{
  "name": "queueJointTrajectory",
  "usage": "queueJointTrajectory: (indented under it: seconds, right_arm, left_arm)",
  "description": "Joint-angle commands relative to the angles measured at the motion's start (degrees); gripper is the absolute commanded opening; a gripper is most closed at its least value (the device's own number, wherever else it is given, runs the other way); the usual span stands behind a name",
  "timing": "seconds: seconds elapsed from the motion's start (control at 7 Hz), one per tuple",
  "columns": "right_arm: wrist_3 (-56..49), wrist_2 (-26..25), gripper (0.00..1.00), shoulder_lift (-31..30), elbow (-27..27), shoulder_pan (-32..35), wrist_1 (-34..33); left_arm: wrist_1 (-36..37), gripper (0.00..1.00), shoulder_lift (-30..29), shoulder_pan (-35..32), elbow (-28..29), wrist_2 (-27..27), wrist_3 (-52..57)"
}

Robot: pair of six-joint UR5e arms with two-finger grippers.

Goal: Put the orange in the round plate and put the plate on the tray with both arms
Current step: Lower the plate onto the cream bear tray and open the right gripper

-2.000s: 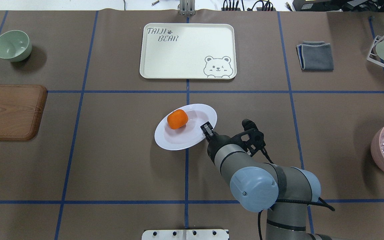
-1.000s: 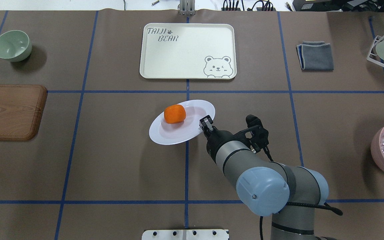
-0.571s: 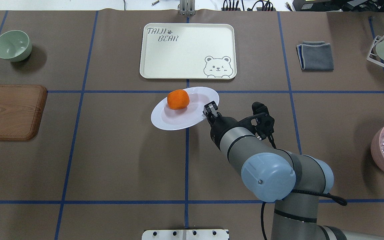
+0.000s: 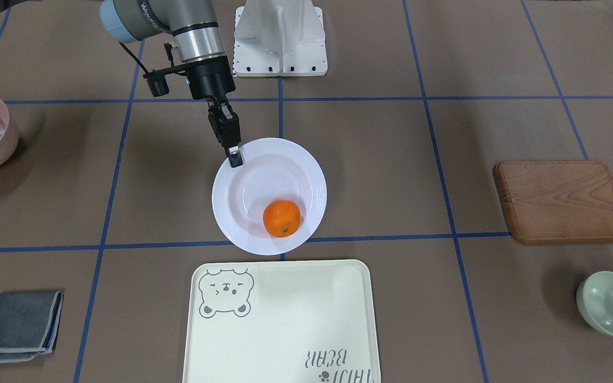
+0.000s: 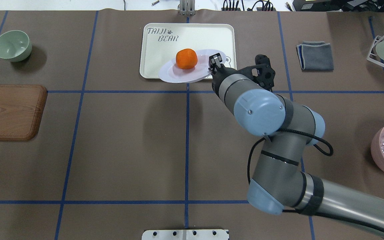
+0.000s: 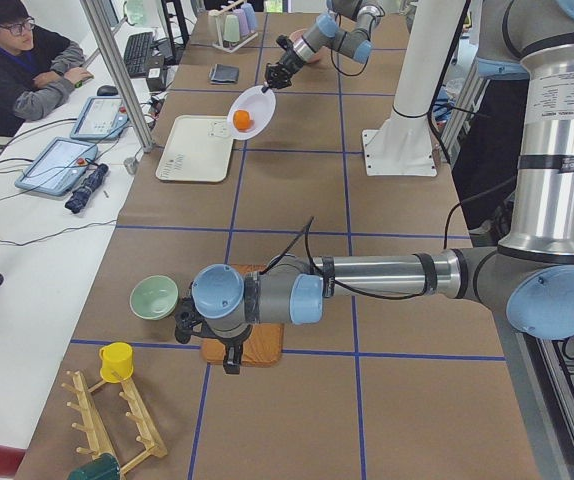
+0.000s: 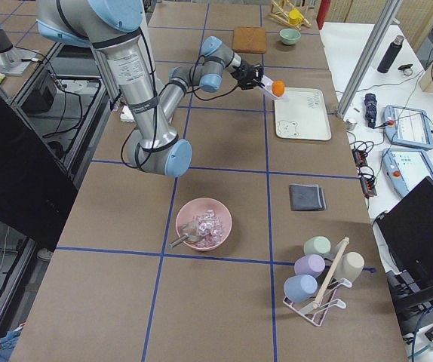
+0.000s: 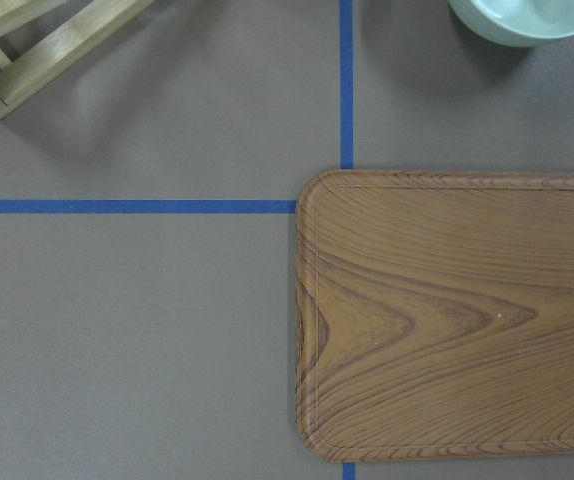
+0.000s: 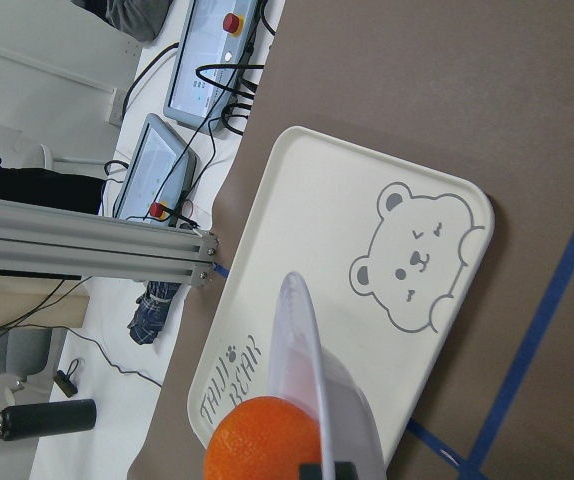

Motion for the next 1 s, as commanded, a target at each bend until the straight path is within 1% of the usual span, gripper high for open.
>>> queueJointTrajectory:
  seconds: [0.0, 0.14, 0.29, 0.43, 0.57, 0.71, 0.86]
  right_arm:
    - [1.4, 1.3, 0.00, 9.1, -15.6, 4.3, 5.8]
    - [1.5, 1.3, 0.00, 14.0, -26.4, 5.8, 11.3]
    - [2.1, 1.5, 0.00, 16.6, -31.4, 6.4, 11.8]
    - [2.6, 1.4, 0.00, 16.9, -34.1, 6.4, 11.9]
    - [3.1, 1.0, 0.00, 19.1, -38.0, 6.4, 11.9]
    - [5.6, -0.5, 0.00, 21.5, -41.5, 6.4, 12.4]
    - [5.8, -0.8, 0.00, 21.6, -41.7, 6.3, 12.6]
  left_arm:
    - [0.0, 0.99, 0.1, 0.0, 0.0, 0.1, 0.0]
    - [0.0, 0.99, 0.0, 0.0, 0.0, 0.1, -0.2]
    - [0.1, 0.99, 0.1, 0.0, -0.1, 0.1, -0.2]
    - [0.0, 0.99, 0.0, 0.0, -0.1, 0.1, -0.2]
    - [0.0, 0.99, 0.0, 0.0, -0.2, 0.1, -0.2]
    - [0.0, 0.99, -0.1, 0.0, -0.4, 0.1, -0.2]
    - [0.0, 0.99, 0.0, 0.0, -0.6, 0.1, -0.2]
